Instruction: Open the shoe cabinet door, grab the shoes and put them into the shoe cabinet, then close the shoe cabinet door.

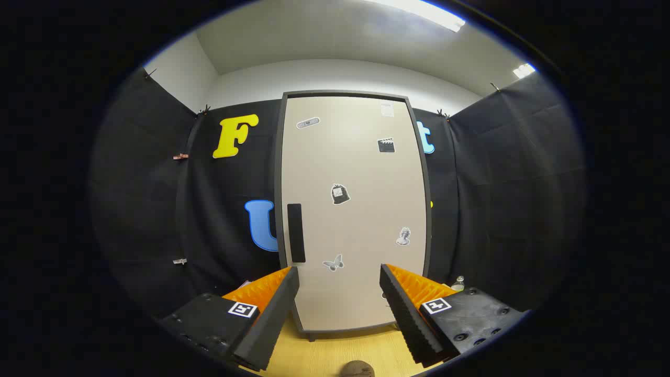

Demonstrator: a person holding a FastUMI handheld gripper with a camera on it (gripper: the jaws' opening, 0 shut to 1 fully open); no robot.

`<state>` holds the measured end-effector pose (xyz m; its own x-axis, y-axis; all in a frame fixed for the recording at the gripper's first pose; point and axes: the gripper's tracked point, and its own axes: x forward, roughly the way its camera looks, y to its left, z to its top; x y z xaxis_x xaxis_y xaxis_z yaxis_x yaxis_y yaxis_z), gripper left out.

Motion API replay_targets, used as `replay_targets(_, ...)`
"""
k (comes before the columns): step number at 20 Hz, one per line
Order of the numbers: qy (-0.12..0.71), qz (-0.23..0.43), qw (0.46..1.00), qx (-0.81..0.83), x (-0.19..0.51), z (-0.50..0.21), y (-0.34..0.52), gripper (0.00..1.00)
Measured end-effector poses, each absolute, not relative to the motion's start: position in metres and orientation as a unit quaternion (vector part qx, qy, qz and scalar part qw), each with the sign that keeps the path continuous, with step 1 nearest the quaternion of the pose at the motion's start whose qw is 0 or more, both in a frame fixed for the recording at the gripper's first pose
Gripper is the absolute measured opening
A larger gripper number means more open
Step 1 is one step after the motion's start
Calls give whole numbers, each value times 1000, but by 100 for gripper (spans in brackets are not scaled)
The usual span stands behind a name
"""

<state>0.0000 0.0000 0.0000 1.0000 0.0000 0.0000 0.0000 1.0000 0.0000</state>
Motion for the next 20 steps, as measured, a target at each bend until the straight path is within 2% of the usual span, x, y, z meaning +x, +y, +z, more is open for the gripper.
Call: replay_targets(20,18,16,1000,1,25,-3,24,98)
